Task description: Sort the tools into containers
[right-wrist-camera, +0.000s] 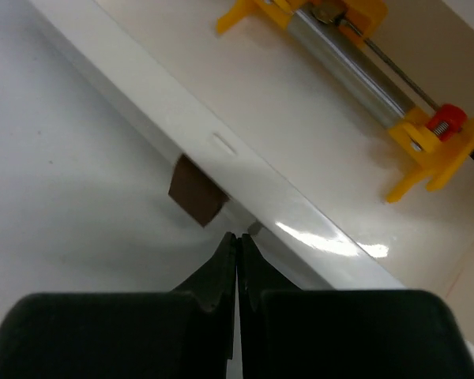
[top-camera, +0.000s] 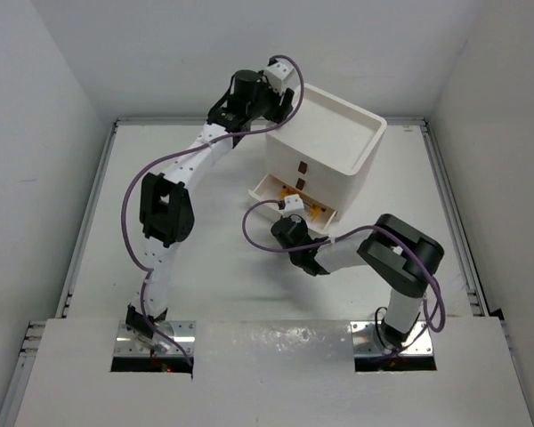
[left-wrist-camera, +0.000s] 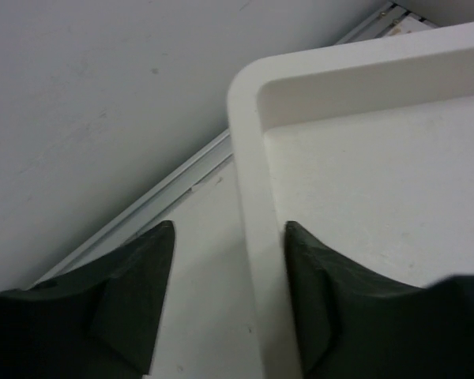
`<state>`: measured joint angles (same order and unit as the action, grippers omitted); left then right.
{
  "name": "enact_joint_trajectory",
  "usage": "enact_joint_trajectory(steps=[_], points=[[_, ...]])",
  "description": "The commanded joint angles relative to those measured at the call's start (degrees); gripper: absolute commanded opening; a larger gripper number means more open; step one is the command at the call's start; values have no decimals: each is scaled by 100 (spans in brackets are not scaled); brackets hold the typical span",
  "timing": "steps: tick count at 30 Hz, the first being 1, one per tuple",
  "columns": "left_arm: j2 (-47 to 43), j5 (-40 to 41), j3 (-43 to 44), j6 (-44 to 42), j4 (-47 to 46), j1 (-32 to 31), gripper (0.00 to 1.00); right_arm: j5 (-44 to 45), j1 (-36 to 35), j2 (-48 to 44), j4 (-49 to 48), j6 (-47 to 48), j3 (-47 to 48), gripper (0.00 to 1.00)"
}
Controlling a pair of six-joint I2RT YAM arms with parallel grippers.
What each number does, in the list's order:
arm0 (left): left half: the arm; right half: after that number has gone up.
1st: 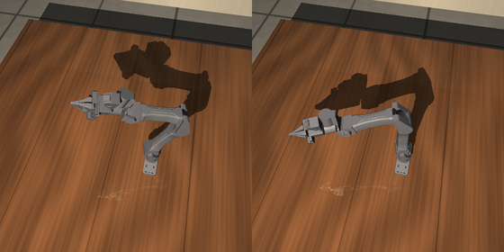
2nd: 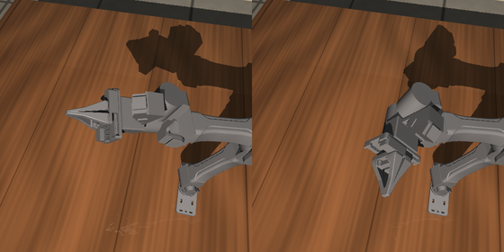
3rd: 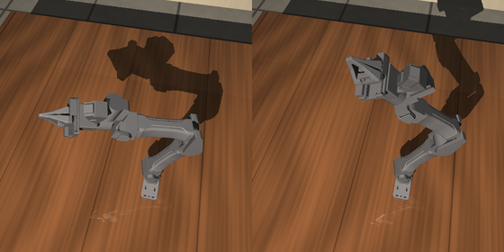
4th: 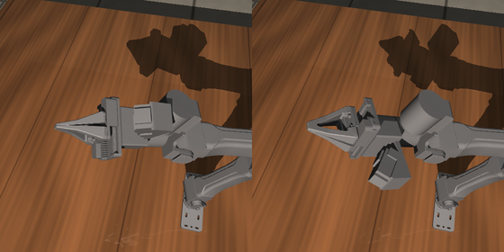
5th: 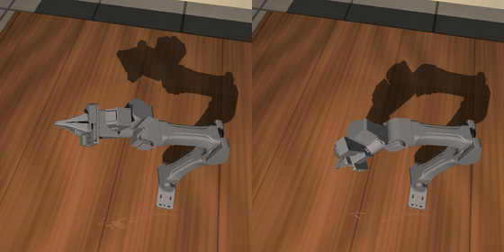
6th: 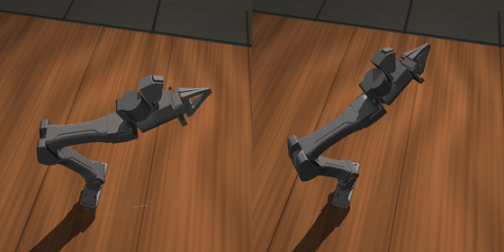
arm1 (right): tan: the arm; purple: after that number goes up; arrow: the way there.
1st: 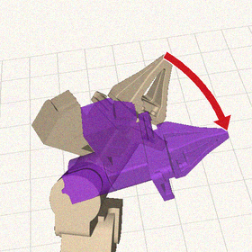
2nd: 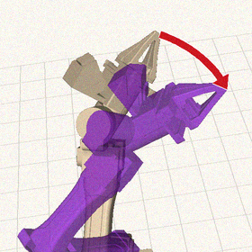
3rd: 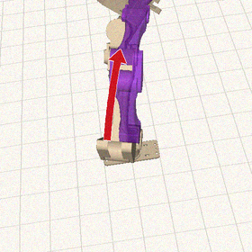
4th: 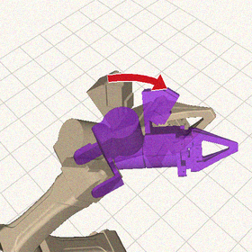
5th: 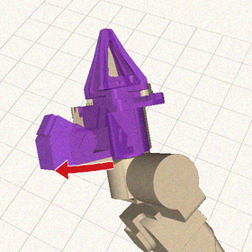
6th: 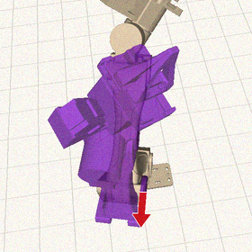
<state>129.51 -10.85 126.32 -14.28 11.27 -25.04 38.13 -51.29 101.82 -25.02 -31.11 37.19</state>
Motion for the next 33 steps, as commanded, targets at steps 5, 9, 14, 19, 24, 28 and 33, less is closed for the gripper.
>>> enact_joint_trajectory(steps=[5,9,14,19,24,28,33], points=[[180,-109,-169,13,7,131,34,529,303,690,-135,922,913,0],[92,-137,-389,-153,7,96,19,959,400,742,-634,1440,913,0],[65,-172,-406,-92,112,60,0,689,759,988,74,1460,1597,0],[13,-145,-477,-136,104,-1,0,748,813,892,85,1267,1415,0],[-49,-119,-547,-145,104,-27,0,1414,971,901,891,721,1668,0],[-128,-93,-617,-224,86,-80,0,1917,980,937,1272,850,1854,0],[-190,-189,-679,-206,130,-185,1,2138,1120,611,840,1116,1590,0]])
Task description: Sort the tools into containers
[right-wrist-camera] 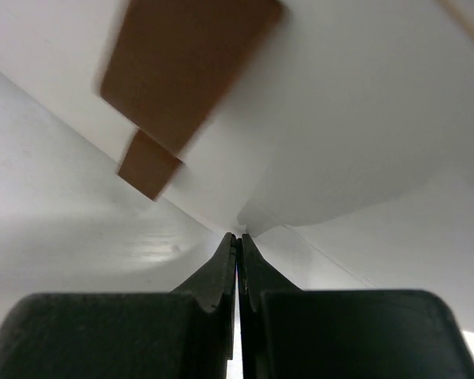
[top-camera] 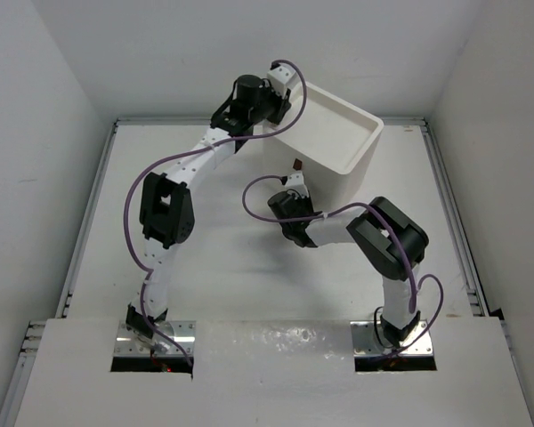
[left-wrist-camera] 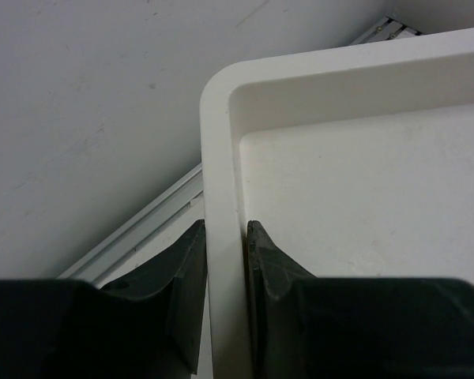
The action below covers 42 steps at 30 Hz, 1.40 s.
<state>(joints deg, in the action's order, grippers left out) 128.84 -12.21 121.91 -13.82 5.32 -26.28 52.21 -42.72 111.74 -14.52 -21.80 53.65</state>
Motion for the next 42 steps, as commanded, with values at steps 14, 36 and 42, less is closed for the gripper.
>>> enact_joint_trajectory(steps=[14,36,42], points=[[-280,358,78,-402,813,-132,65,-816,150,-1608,423,931,-669,1],[-4040,1704,-1805,-552,2253,771,100,-230,396,-7833,5540,-1555,-2394,99],[-5385,660,-4356,-199,2605,3011,100,501,703,-7852,5540,-1170,-2210,99]])
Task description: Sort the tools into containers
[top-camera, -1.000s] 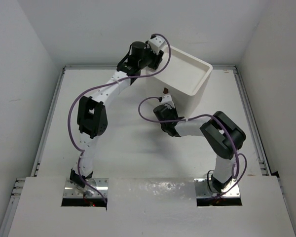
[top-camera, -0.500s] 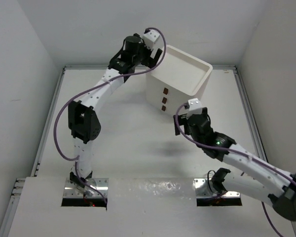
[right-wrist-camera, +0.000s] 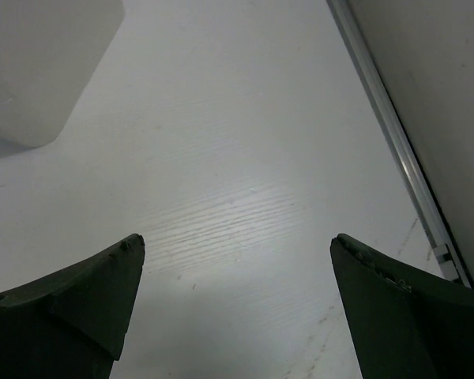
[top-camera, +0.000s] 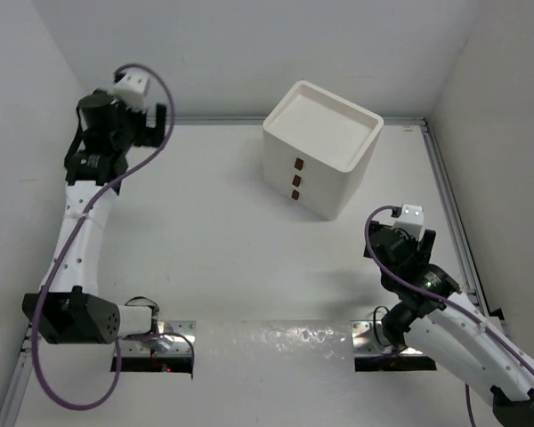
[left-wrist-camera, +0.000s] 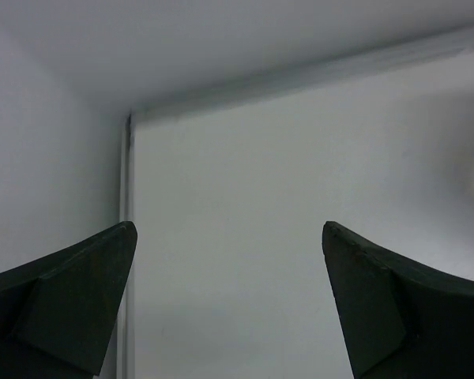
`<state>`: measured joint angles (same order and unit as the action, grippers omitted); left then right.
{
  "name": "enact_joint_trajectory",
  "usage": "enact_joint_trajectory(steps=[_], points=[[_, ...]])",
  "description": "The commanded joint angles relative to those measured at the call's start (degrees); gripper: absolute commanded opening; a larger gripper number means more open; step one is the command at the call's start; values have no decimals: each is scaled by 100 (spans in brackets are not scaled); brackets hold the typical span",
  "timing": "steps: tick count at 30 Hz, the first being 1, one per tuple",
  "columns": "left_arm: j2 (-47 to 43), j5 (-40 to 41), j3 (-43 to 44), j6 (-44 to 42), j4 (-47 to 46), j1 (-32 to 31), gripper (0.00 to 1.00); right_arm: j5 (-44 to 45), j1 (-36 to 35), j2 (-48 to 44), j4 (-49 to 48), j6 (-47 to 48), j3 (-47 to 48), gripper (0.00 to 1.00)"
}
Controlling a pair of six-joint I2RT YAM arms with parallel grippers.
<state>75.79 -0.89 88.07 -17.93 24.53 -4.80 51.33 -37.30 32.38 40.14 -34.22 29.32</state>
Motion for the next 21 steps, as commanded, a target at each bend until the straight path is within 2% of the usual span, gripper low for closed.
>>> enact_joint_trajectory(steps=[1,2,6,10,16,19,21], points=[[-204,-848,-1246,185,667,1180,100,562,222,128,-49,169,232,99],[-422,-1000,-1797,98,641,1714,100,536,284,163,-372,283,223,99],[-723,-1265,-2557,-114,666,2492,100,702,513,558,-560,626,328,99],[-907,-1019,-2865,-27,623,2510,100,650,504,1032,-149,522,583,99],[-978,-993,-3129,159,342,2519,100,1089,504,1876,722,-515,1023,99],[-987,-957,-3191,132,324,2510,100,1037,504,1895,470,-411,918,99],[-987,-949,-3244,97,289,2519,100,845,513,1607,-177,-122,611,99]])
